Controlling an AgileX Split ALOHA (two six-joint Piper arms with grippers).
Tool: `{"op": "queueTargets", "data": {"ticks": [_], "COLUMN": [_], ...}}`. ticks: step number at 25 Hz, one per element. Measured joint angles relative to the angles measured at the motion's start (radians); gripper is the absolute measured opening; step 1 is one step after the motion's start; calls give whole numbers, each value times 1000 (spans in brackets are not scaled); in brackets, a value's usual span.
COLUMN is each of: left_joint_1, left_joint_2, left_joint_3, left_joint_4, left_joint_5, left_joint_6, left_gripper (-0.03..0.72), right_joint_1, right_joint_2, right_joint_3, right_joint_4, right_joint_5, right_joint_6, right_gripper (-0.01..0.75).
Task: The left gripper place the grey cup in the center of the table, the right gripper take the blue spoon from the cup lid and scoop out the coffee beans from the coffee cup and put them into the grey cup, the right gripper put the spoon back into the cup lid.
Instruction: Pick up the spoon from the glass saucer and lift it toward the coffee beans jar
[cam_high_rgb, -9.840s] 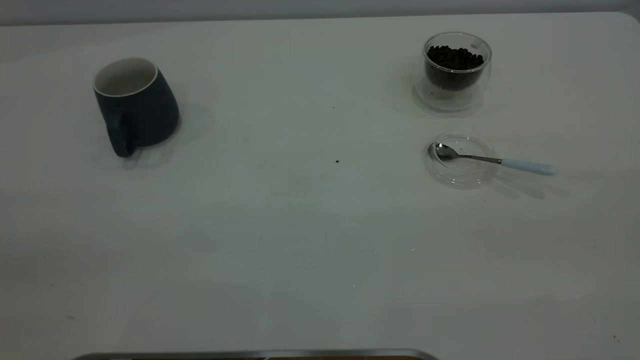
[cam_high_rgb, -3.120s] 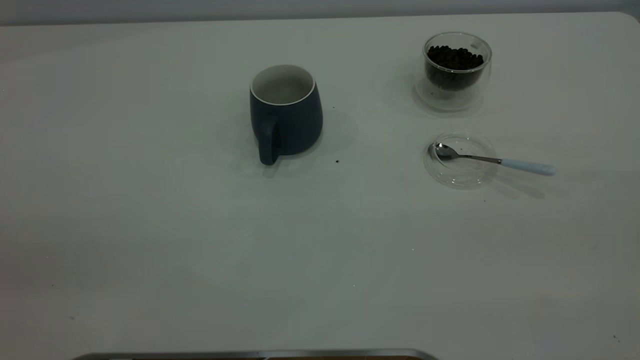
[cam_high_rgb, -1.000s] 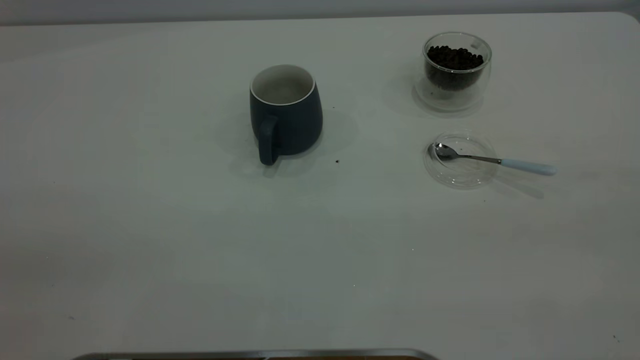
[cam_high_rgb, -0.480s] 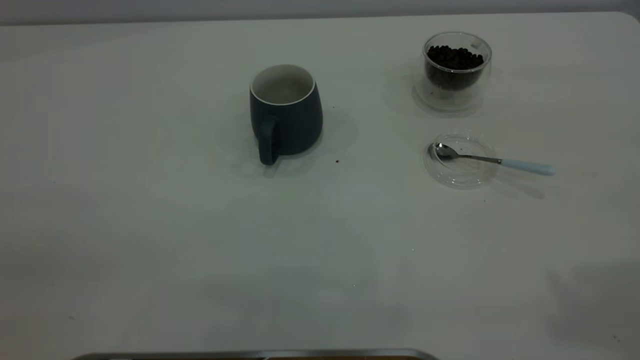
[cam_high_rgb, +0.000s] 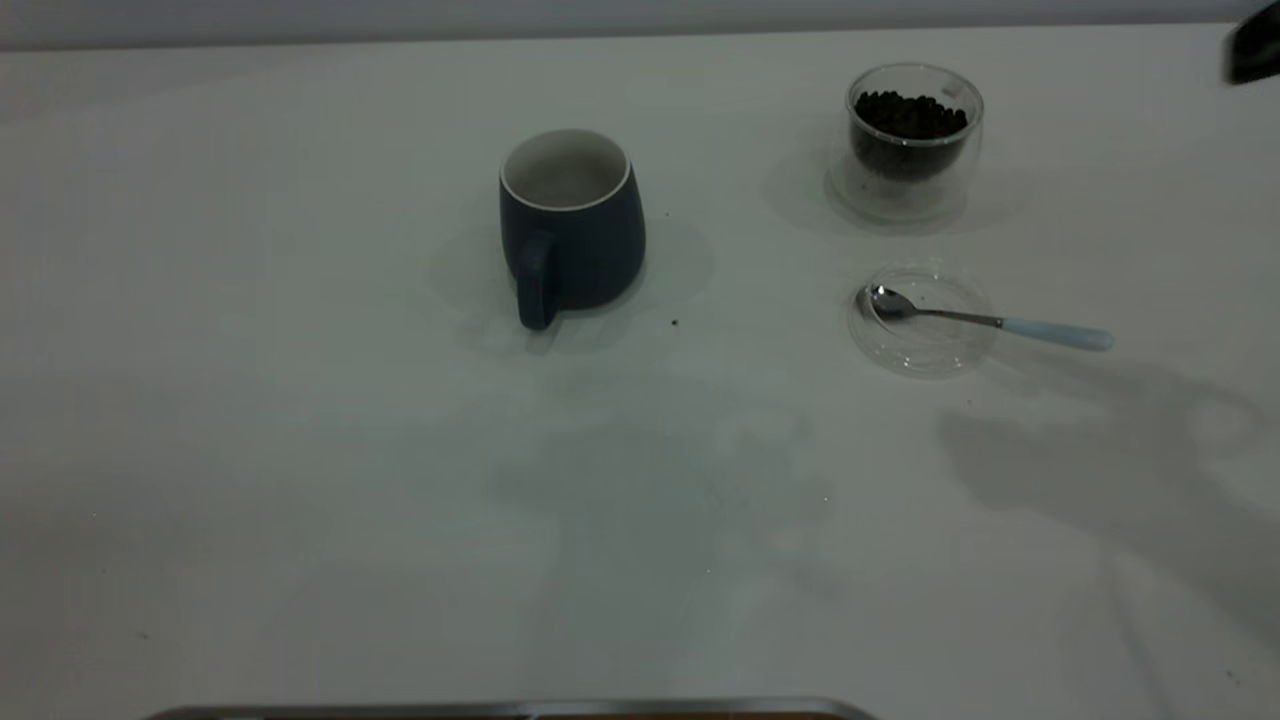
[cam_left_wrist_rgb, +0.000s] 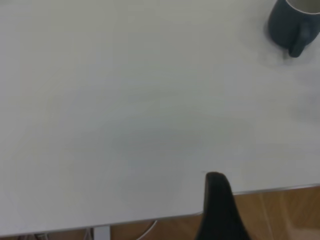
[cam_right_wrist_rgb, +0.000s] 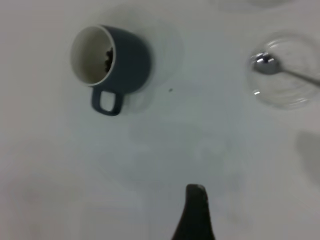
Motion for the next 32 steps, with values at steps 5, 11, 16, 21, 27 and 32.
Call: {"op": "queueTargets", "data": {"ticks": [5,11,16,21,27,32], "left_joint_1": [0,0,0,0,0,0], "left_joint_2": [0,0,0,0,0,0], "left_joint_3": [0,0,0,0,0,0], "left_joint_4": [37,44,44,44,44,44], "left_joint_5": [0,0,0,0,0,0], "left_joint_6": [0,0,0,0,0,0], "left_gripper": [567,567,567,567,567,567], "right_joint_1": [-4,-80,-184,-313,-401,-406], "right_joint_2": [140,270,338,399,476,573], "right_joint_3": [-1,-3,-4,38,140,166], "right_joint_4": [237,396,421,490,784,975], "right_joint_5": [-23,-15,23,75,98,154], "right_joint_6": [-189,-346,-409,-522,-854,-1074], "right_gripper": [697,697,697,695,693,693]}}
